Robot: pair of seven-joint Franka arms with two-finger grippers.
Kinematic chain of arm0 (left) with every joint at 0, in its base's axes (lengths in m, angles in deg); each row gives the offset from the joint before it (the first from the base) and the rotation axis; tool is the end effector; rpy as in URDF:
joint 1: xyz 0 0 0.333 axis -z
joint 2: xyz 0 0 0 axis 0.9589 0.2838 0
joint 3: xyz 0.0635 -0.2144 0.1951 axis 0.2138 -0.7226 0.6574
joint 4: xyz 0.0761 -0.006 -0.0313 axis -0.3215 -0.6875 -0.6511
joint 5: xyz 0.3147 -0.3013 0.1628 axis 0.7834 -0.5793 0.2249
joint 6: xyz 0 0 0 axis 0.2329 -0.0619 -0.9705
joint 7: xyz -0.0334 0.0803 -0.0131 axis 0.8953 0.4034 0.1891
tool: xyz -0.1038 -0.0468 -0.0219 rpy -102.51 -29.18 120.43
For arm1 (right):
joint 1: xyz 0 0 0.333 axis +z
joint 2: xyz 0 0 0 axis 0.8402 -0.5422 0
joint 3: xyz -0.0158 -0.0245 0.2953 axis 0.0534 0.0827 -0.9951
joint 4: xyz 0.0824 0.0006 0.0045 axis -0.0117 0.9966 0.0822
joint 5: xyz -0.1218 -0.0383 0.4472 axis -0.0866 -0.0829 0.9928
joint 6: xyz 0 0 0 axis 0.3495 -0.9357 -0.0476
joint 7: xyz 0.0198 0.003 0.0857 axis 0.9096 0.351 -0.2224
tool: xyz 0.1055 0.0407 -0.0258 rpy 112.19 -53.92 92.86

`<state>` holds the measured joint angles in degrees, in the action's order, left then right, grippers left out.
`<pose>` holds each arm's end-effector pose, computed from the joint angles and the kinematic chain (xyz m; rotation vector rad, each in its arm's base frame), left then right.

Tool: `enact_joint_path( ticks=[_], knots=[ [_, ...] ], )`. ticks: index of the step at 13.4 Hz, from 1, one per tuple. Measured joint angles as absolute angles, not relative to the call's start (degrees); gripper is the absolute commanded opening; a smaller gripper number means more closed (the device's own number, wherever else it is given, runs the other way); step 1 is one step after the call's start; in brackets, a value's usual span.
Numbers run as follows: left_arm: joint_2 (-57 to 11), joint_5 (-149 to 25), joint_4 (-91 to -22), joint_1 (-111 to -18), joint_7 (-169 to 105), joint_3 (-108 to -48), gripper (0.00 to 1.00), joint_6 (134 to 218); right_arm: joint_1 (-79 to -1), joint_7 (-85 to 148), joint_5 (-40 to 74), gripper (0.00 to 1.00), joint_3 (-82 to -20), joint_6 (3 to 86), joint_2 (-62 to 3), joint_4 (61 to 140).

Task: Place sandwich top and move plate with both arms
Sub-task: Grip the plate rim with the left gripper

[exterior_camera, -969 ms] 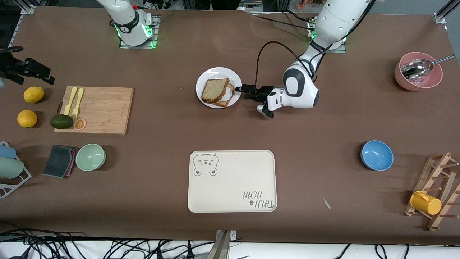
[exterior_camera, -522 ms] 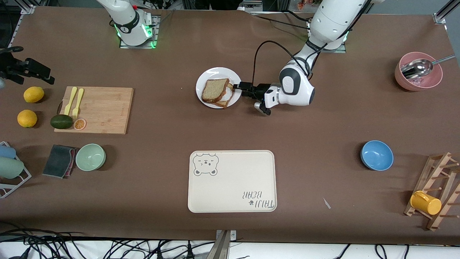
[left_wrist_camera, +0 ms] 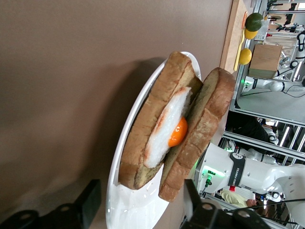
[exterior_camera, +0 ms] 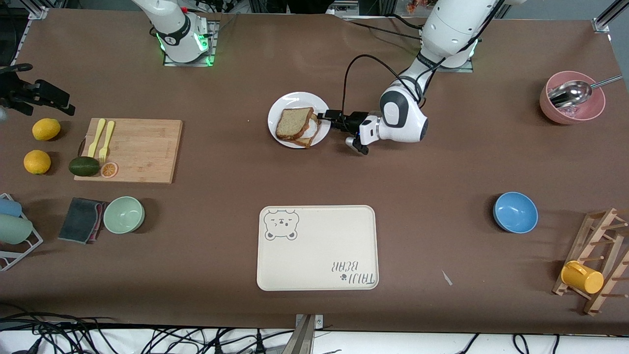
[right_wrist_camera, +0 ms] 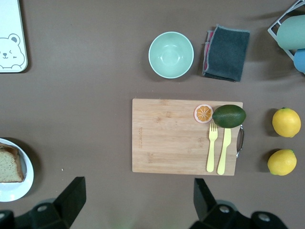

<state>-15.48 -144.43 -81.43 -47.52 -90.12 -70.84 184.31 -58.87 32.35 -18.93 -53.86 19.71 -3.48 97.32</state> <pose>0.3956 -0.3744 0.0267 2.0331 -0.1182 -0.3652 0.6136 -0.0465 0.5691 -3.1190 0.0009 0.0717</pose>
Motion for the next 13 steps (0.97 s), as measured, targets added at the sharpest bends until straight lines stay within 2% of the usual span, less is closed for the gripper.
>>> enact_joint_path(
  ticks=[2, 5, 7, 11, 13],
  knots=[
    [-15.2, -145.6, -81.5, -47.2, -90.5, -70.9, 0.66, 184.4, -58.9, 32.3, -18.9, 1.00, -53.9, 19.7, -3.5, 97.3],
    [-14.5, -148.7, -81.5, -45.9, -93.1, -71.0, 0.52, 186.3, -58.9, 32.3, -18.9, 1.00, -53.9, 19.7, -3.5, 97.3],
    [-14.4, -148.8, -81.6, -45.7, -93.5, -71.1, 0.52, 186.6, -58.9, 32.3, -18.9, 1.00, -53.9, 19.7, -3.5, 97.3],
    [-14.3, -148.8, -81.6, -45.7, -94.0, -71.0, 0.34, 186.9, -58.9, 32.3, -18.9, 1.00, -53.9, 19.7, -3.5, 97.3],
    [-14.3, -148.8, -81.6, -45.7, -94.2, -71.0, 0.32, 187.0, -58.9, 32.3, -18.9, 1.00, -53.9, 19.7, -3.5, 97.3]
  ],
)
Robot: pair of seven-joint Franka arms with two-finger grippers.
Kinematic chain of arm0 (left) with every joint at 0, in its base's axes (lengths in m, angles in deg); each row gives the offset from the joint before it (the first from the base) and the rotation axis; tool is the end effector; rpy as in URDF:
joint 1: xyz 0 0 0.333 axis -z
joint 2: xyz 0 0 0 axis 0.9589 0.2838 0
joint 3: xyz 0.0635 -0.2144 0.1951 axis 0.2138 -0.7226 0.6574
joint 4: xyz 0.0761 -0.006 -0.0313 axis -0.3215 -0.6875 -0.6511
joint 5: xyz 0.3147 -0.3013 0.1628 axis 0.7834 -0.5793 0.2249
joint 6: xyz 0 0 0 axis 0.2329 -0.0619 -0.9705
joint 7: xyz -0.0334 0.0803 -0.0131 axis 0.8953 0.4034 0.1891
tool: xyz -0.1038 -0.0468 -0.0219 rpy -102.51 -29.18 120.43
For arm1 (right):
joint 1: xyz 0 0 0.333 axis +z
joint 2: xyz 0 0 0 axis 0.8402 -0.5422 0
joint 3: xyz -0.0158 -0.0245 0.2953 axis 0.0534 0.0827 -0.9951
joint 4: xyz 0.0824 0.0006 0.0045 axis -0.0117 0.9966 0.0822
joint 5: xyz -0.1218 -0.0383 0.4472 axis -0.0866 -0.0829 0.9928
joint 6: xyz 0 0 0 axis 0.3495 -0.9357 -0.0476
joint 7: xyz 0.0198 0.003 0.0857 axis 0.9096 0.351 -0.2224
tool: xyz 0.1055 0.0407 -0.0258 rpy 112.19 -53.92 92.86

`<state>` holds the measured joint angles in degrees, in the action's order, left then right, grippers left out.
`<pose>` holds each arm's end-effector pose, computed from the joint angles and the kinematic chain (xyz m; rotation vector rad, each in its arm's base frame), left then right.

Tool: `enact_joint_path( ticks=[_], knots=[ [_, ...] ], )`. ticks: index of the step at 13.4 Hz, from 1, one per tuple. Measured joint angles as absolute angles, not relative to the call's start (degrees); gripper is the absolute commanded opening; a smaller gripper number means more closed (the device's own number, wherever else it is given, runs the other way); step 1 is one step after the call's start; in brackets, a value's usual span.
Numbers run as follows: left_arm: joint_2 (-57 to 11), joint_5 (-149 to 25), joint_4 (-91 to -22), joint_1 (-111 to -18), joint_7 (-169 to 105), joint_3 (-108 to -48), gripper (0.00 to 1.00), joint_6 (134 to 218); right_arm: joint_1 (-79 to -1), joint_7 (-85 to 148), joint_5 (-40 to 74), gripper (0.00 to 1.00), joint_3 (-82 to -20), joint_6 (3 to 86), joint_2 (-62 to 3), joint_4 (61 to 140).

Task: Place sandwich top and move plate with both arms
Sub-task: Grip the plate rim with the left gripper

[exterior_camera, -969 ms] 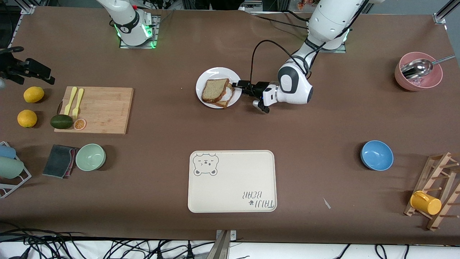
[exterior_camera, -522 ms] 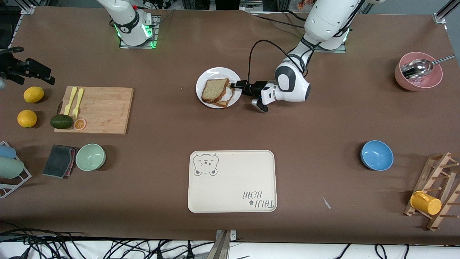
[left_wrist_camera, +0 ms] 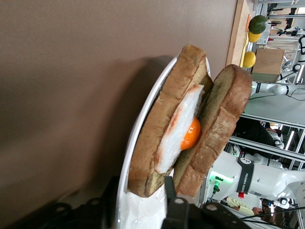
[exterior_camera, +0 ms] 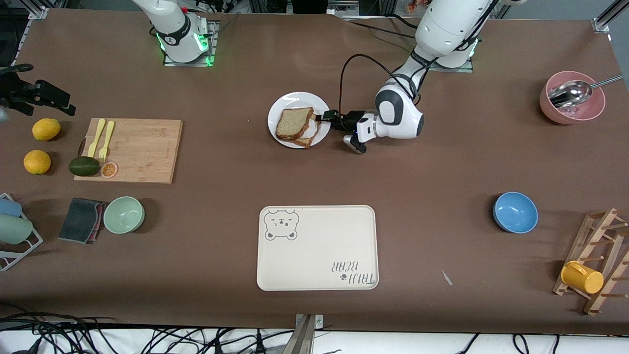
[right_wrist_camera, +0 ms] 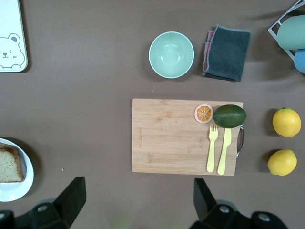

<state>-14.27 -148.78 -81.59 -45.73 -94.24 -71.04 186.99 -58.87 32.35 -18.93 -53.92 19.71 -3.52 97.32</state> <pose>0.3818 -0.3810 0.0138 2.0479 -0.1189 -0.3146 0.6138 -0.0458 0.5687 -3.1190 -0.0007 0.0728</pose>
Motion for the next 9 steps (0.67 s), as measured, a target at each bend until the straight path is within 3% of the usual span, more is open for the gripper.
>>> enact_joint_path(
  ticks=[3, 9],
  knots=[
    [-14.2, -148.8, -81.6, -45.8, -94.8, -71.0, 0.30, 187.1, -58.9, 32.3, -18.9, 1.00, -53.9, 19.7, -3.5, 97.3],
    [-14.0, -148.8, -81.6, -45.8, -95.1, -71.0, 0.01, 187.3, -58.9, 32.3, -18.9, 1.00, -53.9, 19.7, -3.5, 97.3]
  ],
)
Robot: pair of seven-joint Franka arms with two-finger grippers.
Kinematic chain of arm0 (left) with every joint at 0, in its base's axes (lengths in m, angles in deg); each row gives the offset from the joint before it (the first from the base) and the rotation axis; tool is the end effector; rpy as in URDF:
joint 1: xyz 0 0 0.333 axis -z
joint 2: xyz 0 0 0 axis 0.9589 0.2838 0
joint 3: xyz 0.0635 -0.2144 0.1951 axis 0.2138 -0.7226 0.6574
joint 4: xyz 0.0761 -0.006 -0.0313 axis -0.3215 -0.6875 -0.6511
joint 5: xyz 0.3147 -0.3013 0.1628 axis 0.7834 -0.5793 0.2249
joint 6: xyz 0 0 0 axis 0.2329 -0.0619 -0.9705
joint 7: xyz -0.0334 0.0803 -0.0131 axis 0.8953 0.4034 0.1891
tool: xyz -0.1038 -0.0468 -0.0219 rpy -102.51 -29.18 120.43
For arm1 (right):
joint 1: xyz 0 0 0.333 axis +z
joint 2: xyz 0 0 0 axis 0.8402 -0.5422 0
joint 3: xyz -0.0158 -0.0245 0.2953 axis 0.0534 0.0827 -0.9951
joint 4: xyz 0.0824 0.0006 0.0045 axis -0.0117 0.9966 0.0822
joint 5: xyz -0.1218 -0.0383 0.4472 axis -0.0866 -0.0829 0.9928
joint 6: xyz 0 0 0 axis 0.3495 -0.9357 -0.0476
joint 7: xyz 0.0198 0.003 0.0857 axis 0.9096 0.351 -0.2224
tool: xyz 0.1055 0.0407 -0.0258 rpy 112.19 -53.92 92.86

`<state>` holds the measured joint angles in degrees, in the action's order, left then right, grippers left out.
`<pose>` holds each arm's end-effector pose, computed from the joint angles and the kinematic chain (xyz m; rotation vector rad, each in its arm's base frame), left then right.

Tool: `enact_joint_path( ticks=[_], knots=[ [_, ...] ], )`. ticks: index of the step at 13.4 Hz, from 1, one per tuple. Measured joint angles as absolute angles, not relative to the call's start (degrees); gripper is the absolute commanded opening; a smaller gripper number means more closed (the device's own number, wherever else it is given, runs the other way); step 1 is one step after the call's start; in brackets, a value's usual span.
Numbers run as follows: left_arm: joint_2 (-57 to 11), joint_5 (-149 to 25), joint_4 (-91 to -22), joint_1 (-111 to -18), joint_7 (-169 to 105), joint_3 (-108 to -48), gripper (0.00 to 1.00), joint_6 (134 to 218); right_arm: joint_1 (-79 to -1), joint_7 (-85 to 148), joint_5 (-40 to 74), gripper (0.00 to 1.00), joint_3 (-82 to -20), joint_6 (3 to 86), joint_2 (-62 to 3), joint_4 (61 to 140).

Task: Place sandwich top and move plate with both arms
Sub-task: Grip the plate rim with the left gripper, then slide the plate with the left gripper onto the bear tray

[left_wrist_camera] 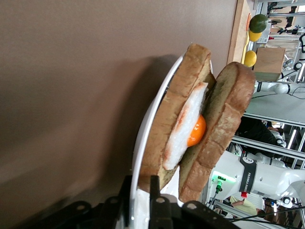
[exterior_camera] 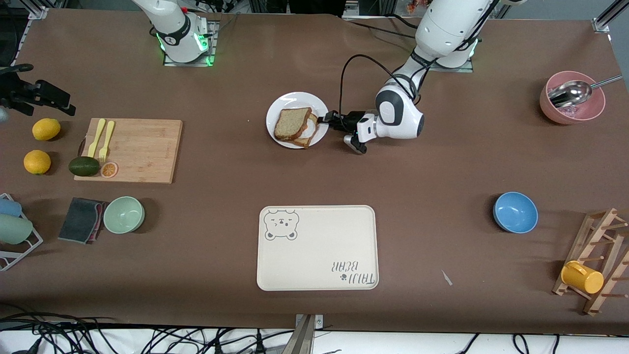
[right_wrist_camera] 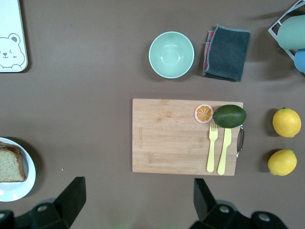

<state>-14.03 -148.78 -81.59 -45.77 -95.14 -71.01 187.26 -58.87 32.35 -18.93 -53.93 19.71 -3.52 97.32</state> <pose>0.3815 -0.3794 0.0113 2.0518 -0.1304 -0.3053 0.6138 -0.0457 0.5687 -3.1190 -0.0010 0.0728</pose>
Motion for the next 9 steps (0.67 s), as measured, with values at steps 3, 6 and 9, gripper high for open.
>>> enact_joint_path(
  ticks=[3, 6, 9],
  knots=[
    [-14.0, -148.8, -81.6, -45.8, -95.5, -71.0, 0.00, 187.4, -58.9, 32.3, -18.9, 1.00, -53.9, 19.7, -3.5, 97.3],
    [-13.9, -148.8, -81.6, -45.8, -95.9, -71.0, 0.00, 187.4, -58.9, 32.3, -18.9, 1.00, -53.9, 19.7, -3.5, 97.3],
    [-13.9, -148.8, -81.4, -46.0, -96.1, -70.9, 0.00, 187.6, -58.9, 32.3, -18.9, 1.00, -53.9, 19.7, -3.5, 97.3]
  ],
)
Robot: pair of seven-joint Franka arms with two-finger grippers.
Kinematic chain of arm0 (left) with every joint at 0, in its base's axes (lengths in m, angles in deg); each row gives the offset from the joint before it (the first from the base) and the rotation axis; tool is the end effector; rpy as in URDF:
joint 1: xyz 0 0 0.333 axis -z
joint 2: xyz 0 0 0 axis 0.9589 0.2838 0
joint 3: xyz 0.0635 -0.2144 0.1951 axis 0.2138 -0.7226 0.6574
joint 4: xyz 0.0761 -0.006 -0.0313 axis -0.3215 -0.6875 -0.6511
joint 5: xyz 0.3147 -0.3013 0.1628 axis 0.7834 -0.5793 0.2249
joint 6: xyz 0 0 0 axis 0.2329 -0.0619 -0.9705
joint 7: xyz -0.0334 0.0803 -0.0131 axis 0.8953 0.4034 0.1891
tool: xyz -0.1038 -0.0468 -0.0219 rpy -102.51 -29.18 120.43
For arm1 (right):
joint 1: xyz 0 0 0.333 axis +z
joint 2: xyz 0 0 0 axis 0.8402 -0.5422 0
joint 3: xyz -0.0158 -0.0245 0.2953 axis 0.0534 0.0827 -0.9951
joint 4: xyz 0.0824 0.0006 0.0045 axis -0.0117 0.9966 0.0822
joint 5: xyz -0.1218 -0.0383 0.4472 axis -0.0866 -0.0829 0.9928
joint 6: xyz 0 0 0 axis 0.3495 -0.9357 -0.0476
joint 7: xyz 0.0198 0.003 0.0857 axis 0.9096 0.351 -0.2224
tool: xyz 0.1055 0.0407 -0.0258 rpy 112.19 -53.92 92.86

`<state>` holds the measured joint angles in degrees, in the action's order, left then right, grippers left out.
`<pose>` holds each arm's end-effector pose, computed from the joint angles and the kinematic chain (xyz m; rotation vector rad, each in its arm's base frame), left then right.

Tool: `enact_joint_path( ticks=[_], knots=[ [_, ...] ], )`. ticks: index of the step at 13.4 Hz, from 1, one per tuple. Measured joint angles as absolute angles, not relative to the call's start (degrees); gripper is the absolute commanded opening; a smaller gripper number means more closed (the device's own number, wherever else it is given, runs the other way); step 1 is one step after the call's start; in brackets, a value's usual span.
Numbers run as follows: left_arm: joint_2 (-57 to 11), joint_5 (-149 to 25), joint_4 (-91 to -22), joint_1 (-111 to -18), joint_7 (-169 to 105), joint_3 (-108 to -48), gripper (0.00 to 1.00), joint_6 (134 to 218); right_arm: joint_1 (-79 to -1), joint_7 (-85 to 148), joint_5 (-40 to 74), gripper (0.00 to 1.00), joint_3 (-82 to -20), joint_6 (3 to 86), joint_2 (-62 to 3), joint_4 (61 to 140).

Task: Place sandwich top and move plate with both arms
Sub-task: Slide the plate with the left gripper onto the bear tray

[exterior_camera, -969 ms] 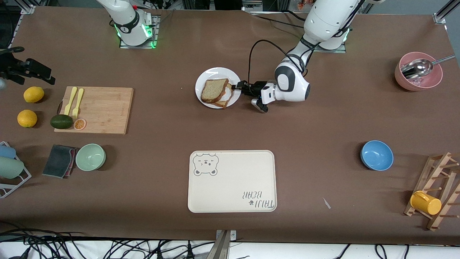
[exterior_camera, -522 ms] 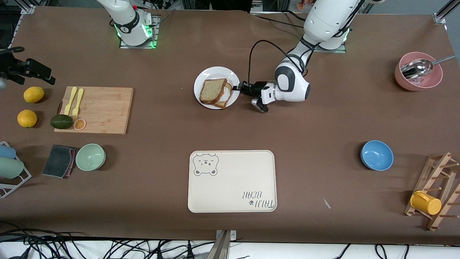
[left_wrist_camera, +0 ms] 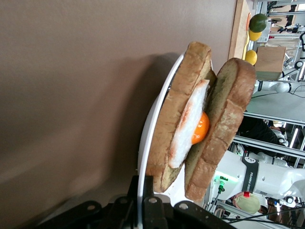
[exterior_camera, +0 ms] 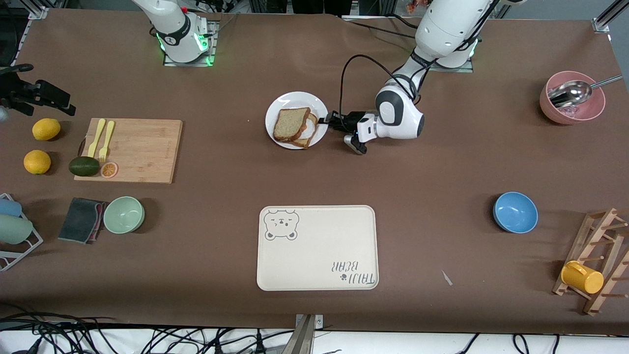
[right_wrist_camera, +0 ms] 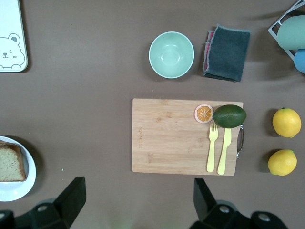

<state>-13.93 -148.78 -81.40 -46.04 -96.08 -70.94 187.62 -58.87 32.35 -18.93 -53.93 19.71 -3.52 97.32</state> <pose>0.3852 -0.3770 0.0110 2.0552 -0.1406 -0.2863 0.6138 -0.0457 0.5687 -3.1190 -0.0010 0.0728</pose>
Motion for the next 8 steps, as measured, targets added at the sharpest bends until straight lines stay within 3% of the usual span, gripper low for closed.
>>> enact_joint_path(
  ticks=[8],
  knots=[
    [-13.9, -148.8, -78.5, -49.3, -96.1, -70.1, 0.00, 187.7, -58.9, 32.3, -18.9, 1.00, -53.9, 19.7, -3.5, 97.3]
  ],
)
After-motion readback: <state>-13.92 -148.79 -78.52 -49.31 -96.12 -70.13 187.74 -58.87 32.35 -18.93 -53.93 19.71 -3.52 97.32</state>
